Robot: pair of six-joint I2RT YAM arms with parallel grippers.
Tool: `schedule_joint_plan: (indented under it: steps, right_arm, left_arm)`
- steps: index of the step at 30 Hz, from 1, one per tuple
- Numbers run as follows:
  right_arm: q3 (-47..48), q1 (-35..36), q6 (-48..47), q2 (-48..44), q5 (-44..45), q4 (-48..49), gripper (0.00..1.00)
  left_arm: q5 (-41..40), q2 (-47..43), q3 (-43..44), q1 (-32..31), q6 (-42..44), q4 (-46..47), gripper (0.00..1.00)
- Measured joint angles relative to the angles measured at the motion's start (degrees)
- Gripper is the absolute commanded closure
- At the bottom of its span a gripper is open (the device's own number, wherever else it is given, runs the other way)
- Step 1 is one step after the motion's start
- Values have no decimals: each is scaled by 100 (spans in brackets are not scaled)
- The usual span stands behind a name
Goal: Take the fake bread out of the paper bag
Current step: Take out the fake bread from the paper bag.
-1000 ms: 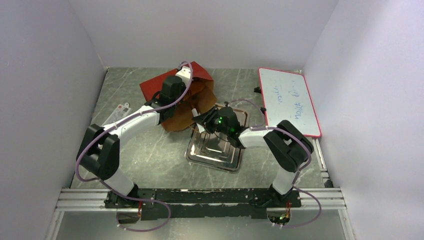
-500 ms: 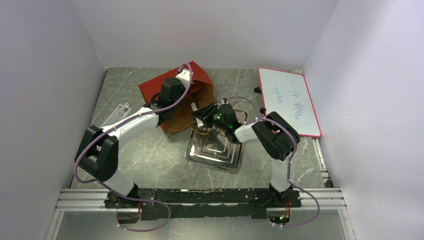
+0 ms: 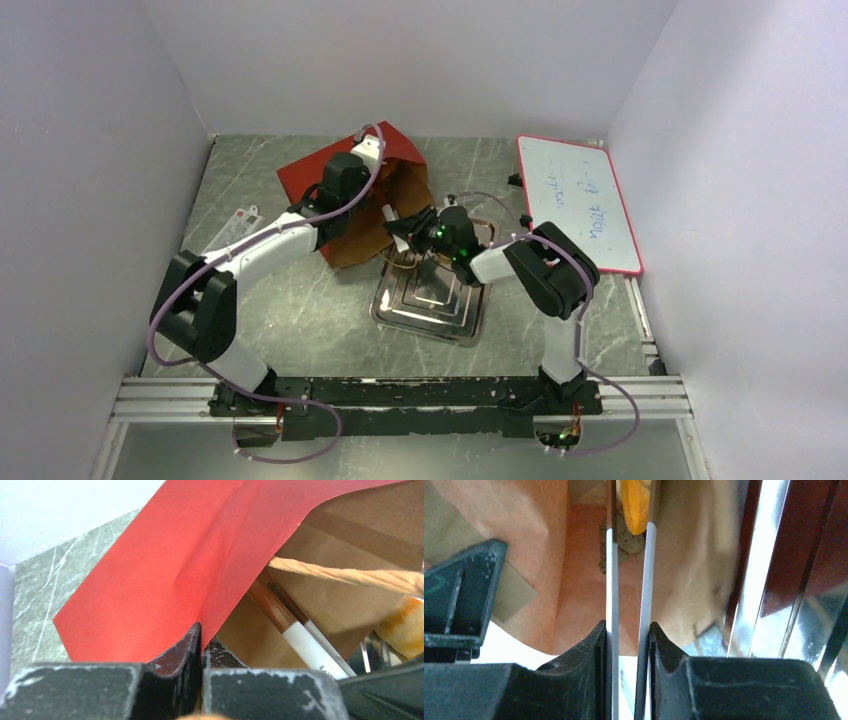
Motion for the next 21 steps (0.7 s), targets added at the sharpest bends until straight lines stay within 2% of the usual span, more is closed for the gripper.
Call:
schedule_joint_plan:
  steps: [9, 21]
  right_arm:
    - [-555, 0, -57, -682, -4, -105, 100]
    - [-1178, 146, -435, -2516, 22, -1082, 100]
  left_arm:
    - [-391, 372, 525, 11, -103, -245, 93]
    - [-522, 1027, 1016, 345, -111, -254, 93]
